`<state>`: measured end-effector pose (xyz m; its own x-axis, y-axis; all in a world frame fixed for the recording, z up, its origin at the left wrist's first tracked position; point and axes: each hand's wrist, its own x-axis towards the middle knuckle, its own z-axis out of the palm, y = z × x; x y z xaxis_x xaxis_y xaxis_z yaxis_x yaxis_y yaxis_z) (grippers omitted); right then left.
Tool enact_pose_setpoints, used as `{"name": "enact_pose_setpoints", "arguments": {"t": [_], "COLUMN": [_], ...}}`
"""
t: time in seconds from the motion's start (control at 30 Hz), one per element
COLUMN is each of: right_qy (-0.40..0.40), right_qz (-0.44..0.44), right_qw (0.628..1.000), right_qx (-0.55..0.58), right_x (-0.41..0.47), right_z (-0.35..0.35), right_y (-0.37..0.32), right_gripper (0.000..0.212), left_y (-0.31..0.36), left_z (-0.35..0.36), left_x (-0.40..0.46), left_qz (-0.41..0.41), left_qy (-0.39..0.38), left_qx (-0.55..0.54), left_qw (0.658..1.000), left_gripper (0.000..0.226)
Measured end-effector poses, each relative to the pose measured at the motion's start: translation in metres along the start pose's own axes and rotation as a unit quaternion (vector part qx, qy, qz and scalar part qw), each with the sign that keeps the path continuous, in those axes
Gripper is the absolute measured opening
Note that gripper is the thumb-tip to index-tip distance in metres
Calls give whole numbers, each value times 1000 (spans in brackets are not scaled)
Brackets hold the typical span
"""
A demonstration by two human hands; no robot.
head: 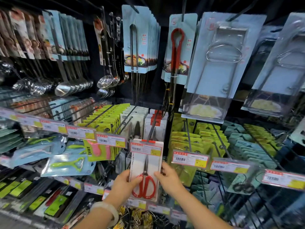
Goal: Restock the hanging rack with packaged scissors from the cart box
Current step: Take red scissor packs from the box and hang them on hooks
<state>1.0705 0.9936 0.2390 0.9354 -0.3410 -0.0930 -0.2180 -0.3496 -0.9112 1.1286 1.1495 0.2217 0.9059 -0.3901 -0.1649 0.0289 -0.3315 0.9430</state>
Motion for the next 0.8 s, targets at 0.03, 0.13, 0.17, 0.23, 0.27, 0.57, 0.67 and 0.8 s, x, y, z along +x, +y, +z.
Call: {"name": "enact_pose_setpoints", "arguments": {"t": [0.03,0.13,0.17,0.23,0.27,0.57,0.67,0.8], "right_qy": [7,32,36,38,41,80,98,131], "right_qz": [0,1,6,16,21,104,149,182], "right_qw": [1000,999,999,999,999,986,976,966], "right_qx": [4,16,14,11,12,-104,-125,-127], "right_x": [0,-2,-3,-6,-6,-2,-8,-25], "right_z": [2,10,14,20,23,22,20,23], "right_y": [-1,-5,-6,-7,-8,-23,-24,-24], "right_gripper": [35,36,37,37,36,31,42,48], "left_y": [0,1,1,0,-1,19,23,26], "left_z": [-2,-11,-14,-19,-22,-28,-35,-43], "left_x": [1,3,3,2,3,-3,-10,-24], "left_qz": [-1,-3,-3,-11,-16,-51,-52,1], "left_qy": [-6,-21,-25,-38,-45,-78,-105,-136], "left_qx": [-3,-2,3,9,12,121,172,200], "left_qw": [1000,1000,1000,999,999,988,978,970], "left_gripper": [9,14,15,11,6,56,78,69]}}
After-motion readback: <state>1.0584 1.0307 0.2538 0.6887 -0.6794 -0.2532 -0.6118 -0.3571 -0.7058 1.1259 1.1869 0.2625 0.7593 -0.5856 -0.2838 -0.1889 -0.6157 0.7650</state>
